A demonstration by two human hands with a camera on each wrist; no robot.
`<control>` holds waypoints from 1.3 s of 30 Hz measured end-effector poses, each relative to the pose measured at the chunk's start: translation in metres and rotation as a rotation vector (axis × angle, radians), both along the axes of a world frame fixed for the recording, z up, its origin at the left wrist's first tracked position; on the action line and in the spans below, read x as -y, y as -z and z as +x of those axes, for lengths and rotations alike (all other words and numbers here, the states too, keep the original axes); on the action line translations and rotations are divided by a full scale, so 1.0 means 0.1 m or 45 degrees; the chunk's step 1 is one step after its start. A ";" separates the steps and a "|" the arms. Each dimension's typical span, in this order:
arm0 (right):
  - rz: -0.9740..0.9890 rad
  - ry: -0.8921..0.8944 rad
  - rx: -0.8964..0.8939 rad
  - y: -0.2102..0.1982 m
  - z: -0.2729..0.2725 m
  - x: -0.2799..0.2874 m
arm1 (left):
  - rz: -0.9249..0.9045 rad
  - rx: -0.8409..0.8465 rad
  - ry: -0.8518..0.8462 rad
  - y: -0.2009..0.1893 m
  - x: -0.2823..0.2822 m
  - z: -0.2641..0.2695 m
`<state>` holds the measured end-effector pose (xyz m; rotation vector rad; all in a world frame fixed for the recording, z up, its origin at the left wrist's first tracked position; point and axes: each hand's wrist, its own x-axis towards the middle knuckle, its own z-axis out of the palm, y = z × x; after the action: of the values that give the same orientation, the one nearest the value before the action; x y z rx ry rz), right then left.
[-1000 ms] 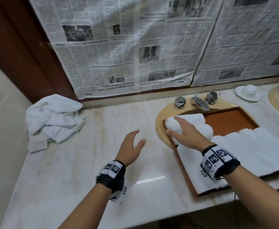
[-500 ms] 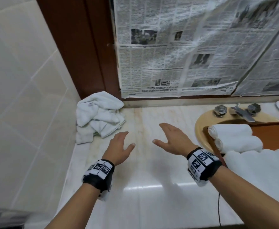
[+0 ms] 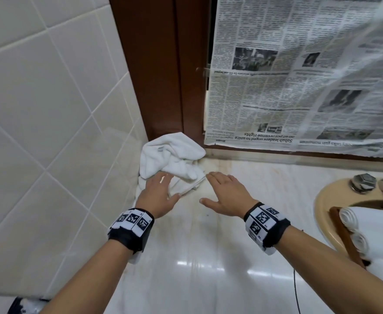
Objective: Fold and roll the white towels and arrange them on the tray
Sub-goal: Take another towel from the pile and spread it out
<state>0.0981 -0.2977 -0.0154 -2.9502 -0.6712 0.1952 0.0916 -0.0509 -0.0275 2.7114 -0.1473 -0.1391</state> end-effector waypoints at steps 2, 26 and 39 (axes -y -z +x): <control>-0.012 -0.041 0.007 0.03 0.14 -0.09 | 0.044 0.000 -0.023 0.01 -0.07 0.09; 0.270 0.061 -0.016 0.51 1.13 -0.82 | 0.062 0.051 -0.257 0.38 -0.26 1.12; 0.719 -0.028 0.195 -0.10 0.39 0.08 | -0.233 -0.173 0.086 0.07 0.03 0.53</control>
<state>0.1369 -0.3055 -0.0050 -2.4285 -0.6462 -0.1924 0.1447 -0.0542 -0.0347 2.5063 -0.2015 -0.3130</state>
